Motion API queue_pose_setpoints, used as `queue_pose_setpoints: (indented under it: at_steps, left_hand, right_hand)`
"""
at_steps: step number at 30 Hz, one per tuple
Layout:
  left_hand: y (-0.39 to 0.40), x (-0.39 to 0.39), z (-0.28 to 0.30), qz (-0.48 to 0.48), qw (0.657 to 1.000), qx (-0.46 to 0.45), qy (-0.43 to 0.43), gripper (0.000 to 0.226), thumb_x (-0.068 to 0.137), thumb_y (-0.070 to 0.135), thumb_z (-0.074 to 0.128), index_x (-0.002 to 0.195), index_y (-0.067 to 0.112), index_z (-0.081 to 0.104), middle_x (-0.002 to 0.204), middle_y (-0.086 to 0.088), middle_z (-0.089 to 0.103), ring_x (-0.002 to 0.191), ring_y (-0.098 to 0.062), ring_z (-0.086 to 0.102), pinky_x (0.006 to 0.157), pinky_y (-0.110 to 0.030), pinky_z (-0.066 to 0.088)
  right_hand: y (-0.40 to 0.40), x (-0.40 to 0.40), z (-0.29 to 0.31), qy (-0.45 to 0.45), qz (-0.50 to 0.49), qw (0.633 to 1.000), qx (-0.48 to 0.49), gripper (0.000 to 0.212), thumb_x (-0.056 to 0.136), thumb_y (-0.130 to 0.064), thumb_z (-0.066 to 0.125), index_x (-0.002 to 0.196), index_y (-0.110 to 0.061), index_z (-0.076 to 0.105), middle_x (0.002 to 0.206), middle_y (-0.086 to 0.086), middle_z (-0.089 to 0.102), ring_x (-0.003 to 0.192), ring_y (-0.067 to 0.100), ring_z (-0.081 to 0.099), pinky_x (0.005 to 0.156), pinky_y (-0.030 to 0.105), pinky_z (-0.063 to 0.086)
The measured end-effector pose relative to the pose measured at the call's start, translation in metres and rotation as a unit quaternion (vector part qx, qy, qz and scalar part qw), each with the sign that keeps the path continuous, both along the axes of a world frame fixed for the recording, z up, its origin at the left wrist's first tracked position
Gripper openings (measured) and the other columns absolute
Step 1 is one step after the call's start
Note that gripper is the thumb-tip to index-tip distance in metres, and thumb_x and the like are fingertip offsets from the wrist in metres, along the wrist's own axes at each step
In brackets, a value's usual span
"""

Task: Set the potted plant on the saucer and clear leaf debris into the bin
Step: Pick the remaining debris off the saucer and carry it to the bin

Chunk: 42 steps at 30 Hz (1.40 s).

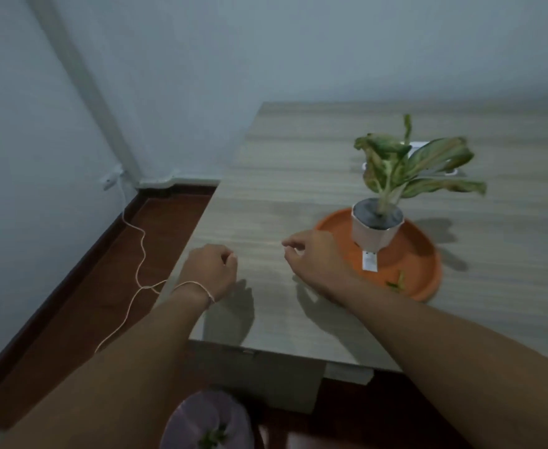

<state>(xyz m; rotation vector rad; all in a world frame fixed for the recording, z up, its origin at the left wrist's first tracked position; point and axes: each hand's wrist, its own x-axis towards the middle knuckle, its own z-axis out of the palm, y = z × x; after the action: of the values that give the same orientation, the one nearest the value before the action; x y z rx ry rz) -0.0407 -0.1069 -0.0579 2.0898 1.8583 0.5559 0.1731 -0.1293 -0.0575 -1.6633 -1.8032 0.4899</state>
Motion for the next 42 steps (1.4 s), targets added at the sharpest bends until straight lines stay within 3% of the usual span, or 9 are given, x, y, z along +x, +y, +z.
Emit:
queue_pose_setpoints:
  at_steps: [4,8,11,16,23,30,32,35,42]
  left_hand:
    - [0.005,0.072,0.003,-0.072,0.997,0.006,0.004,0.029,0.090,0.028,0.054,0.088,0.011,0.078,0.089,-0.009,0.078,0.090,-0.028,0.071,0.084,-0.036,0.056]
    - [0.008,0.132,0.002,-0.128,0.992,-0.005,0.022,0.030,0.090,0.029,0.055,0.095,0.008,0.076,0.098,-0.012,0.077,0.098,-0.032,0.070,0.089,-0.038,0.054]
    - [0.008,0.168,-0.001,-0.156,0.985,-0.039,0.065,0.034,0.090,0.031,0.056,0.107,0.008,0.074,0.108,-0.015,0.075,0.106,-0.034,0.067,0.094,-0.038,0.052]
    - [0.012,0.205,-0.014,-0.177,0.971,-0.133,0.090,0.041,0.085,0.032,0.060,0.119,0.012,0.070,0.114,-0.011,0.072,0.110,-0.030,0.065,0.095,-0.036,0.052]
    - [0.016,0.229,-0.027,-0.205,0.948,-0.199,0.138,0.025,0.082,0.022,0.066,0.103,0.011,0.076,0.105,-0.011,0.075,0.102,-0.027,0.068,0.087,-0.036,0.057]
    - [0.020,0.238,-0.029,-0.229,0.934,-0.226,0.155,0.025,0.080,0.028,0.071,0.098,0.011,0.077,0.099,-0.009,0.075,0.095,-0.024,0.068,0.080,-0.034,0.055]
    - [0.018,0.243,-0.029,-0.245,0.928,-0.238,0.151,0.013,0.081,0.030,0.072,0.082,0.017,0.072,0.084,-0.003,0.070,0.082,-0.020,0.062,0.069,-0.029,0.048]
    - [0.015,0.253,-0.030,-0.257,0.923,-0.246,0.149,0.029,0.078,0.032,0.074,0.060,0.027,0.051,0.064,0.007,0.051,0.065,-0.015,0.051,0.058,-0.024,0.039]
    - [0.011,0.266,-0.042,-0.291,0.925,-0.191,0.151,0.035,0.070,0.033,0.075,0.101,0.018,0.070,0.098,-0.007,0.072,0.090,-0.027,0.067,0.071,-0.030,0.050]
  right_hand:
    - [-0.014,0.069,-0.005,-0.002,-0.051,0.999,-0.016,0.023,0.089,-0.016,0.060,0.100,-0.014,0.080,0.095,0.010,0.080,0.080,0.025,0.074,0.083,0.036,0.058]
    - [-0.020,0.122,-0.019,-0.014,-0.095,0.995,-0.008,0.023,0.088,-0.016,0.063,0.103,-0.015,0.081,0.102,0.005,0.080,0.096,0.021,0.073,0.088,0.032,0.056]
    - [-0.023,0.152,-0.028,-0.016,-0.103,0.995,-0.012,0.019,0.086,-0.016,0.063,0.093,-0.010,0.080,0.092,0.008,0.080,0.089,0.024,0.072,0.082,0.043,0.058]
    - [-0.023,0.184,-0.035,-0.078,-0.087,0.990,-0.077,0.023,0.083,-0.022,0.056,0.085,-0.014,0.077,0.083,0.003,0.078,0.076,0.017,0.069,0.074,0.041,0.058]
    - [-0.016,0.197,-0.044,-0.142,-0.007,0.981,-0.134,0.023,0.088,-0.017,0.056,0.097,-0.016,0.077,0.098,0.003,0.077,0.093,0.023,0.067,0.082,0.038,0.055]
    - [-0.005,0.200,-0.053,-0.200,0.063,0.959,-0.191,0.019,0.081,-0.023,0.062,0.072,-0.008,0.069,0.075,0.007,0.068,0.074,0.023,0.060,0.073,0.038,0.054]
    - [-0.003,0.199,-0.049,-0.214,0.080,0.952,-0.204,0.023,0.078,-0.028,0.066,0.066,-0.008,0.066,0.067,0.004,0.062,0.070,0.023,0.058,0.072,0.040,0.055]
    - [-0.001,0.196,-0.041,-0.233,0.100,0.941,-0.223,0.038,0.076,-0.035,0.074,0.055,-0.012,0.053,0.056,-0.002,0.048,0.059,0.019,0.049,0.066,0.041,0.053]
    - [-0.003,0.186,-0.037,-0.250,0.103,0.937,-0.221,0.024,0.068,-0.032,0.083,0.075,-0.019,0.064,0.078,0.001,0.062,0.070,0.018,0.050,0.064,0.027,0.038]
